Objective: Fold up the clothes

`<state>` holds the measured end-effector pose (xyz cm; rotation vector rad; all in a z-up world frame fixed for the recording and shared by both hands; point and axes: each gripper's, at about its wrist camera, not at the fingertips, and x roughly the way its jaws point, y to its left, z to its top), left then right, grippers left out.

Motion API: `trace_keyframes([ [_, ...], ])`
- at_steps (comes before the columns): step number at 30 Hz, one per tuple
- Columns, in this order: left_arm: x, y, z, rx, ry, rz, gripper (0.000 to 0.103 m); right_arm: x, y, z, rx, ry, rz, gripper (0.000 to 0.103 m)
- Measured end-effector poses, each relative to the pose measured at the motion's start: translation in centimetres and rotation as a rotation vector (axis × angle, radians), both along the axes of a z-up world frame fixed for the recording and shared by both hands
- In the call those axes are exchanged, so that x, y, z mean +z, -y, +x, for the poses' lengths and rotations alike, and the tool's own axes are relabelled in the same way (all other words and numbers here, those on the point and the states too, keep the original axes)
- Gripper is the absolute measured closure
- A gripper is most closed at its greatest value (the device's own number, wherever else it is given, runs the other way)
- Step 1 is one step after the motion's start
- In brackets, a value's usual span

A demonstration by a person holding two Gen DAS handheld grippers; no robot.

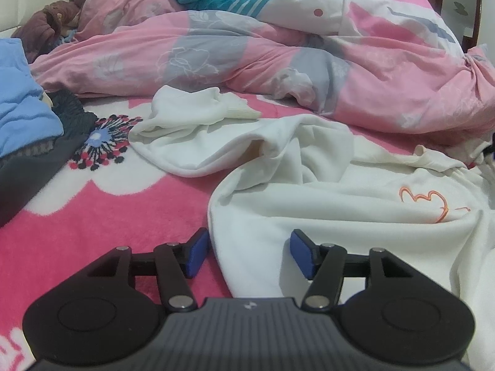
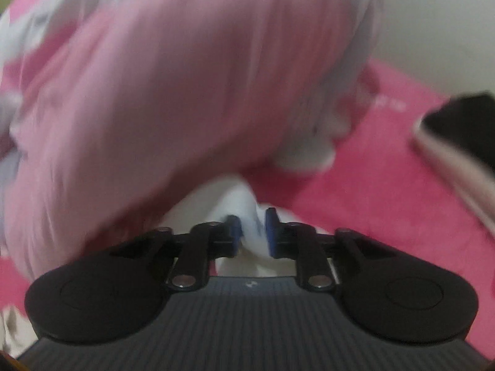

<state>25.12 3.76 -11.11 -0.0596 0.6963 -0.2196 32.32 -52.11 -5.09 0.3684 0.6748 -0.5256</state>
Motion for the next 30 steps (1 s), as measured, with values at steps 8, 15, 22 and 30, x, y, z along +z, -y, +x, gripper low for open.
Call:
trace_keyframes([
  [8, 0.1, -0.4, 0.1, -0.003, -0.007, -0.027, 0.041, 5.7, -0.5, -13.4, -0.014, 0.044, 0.021, 0.053],
  [15, 0.4, -0.3, -0.4, 0.009, 0.020, -0.014, 0.040, 4.4, -7.2, -31.3, 0.122, 0.045, 0.275, 0.051],
  [22, 3.4, -2.7, -4.9, 0.084, 0.157, -0.019, 0.038, -2.4, -14.2, -38.4, 0.251, 0.075, 0.510, 0.051],
  [30, 4.9, -5.9, -15.9, 0.014, 0.079, -0.191, 0.038, -5.3, -14.9, -33.6, 0.316, 0.186, 0.720, 0.051],
])
